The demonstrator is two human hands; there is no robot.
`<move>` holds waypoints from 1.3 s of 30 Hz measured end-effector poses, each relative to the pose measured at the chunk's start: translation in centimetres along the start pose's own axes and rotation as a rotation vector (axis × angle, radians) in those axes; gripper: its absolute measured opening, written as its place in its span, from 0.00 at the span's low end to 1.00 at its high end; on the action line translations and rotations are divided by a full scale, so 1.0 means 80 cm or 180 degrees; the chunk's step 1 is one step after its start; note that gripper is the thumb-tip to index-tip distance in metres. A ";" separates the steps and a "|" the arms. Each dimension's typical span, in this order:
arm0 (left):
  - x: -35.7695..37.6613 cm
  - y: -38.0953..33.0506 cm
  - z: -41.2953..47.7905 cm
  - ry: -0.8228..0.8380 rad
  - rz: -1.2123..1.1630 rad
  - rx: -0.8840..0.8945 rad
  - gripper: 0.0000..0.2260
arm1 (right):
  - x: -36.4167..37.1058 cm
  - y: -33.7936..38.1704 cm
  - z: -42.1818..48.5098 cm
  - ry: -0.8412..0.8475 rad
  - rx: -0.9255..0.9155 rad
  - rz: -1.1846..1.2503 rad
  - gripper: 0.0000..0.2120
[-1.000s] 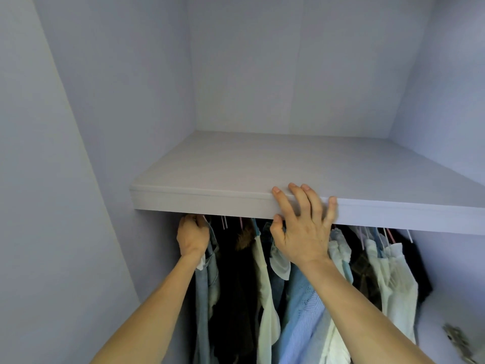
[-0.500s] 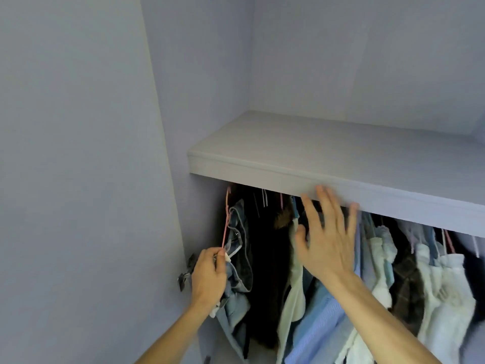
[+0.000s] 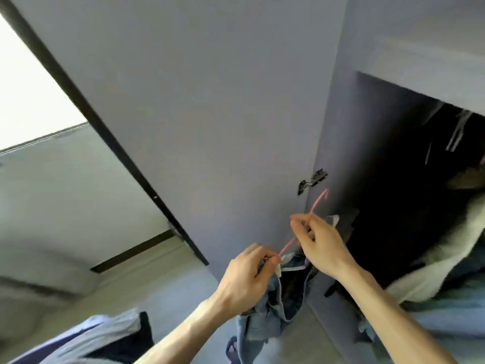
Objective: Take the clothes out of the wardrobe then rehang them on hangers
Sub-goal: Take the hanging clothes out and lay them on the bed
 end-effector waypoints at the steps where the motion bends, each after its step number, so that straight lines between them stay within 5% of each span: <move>1: -0.007 0.005 -0.027 -0.0041 0.0032 -0.0063 0.11 | 0.014 0.010 -0.003 0.0134 -0.0090 -0.0018 0.29; 7: -0.066 0.049 -0.186 -0.0258 0.0318 -0.0726 0.12 | 0.132 0.097 -0.053 0.0906 -0.0943 0.0081 0.26; 14: -0.114 0.103 -0.345 -0.0653 0.0445 -0.1892 0.16 | 0.250 0.214 -0.105 0.1718 -0.2123 -0.0865 0.30; 18: -0.132 0.118 -0.382 -0.0943 -0.0405 -0.2194 0.12 | 0.312 0.275 -0.141 0.1772 -0.2719 -0.1323 0.31; 23: -0.161 0.148 -0.401 -0.1527 -0.0795 -0.2543 0.07 | 0.359 0.338 -0.154 0.1199 -0.3148 -0.1297 0.28; 30: -0.212 0.178 -0.386 -0.2136 -0.0651 -0.2560 0.15 | 0.371 0.325 -0.134 0.0788 -0.2774 0.0021 0.18; 35: -0.262 0.195 -0.378 -0.2361 -0.1138 -0.2469 0.15 | 0.392 0.247 -0.077 0.1017 -0.0885 0.0182 0.03; 39: -0.292 0.195 -0.368 -0.2264 -0.1438 -0.2258 0.17 | 0.427 0.219 -0.026 0.1875 -0.0023 -0.0050 0.29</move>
Point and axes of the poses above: each hand's wrist, its own z-axis towards the middle knuckle, its own x-axis out of the palm, y = z × x, the point moved 2 cm from there along z, towards the middle knuckle, and after that the axes turned 3 degrees about y, right-handed, at the moved point
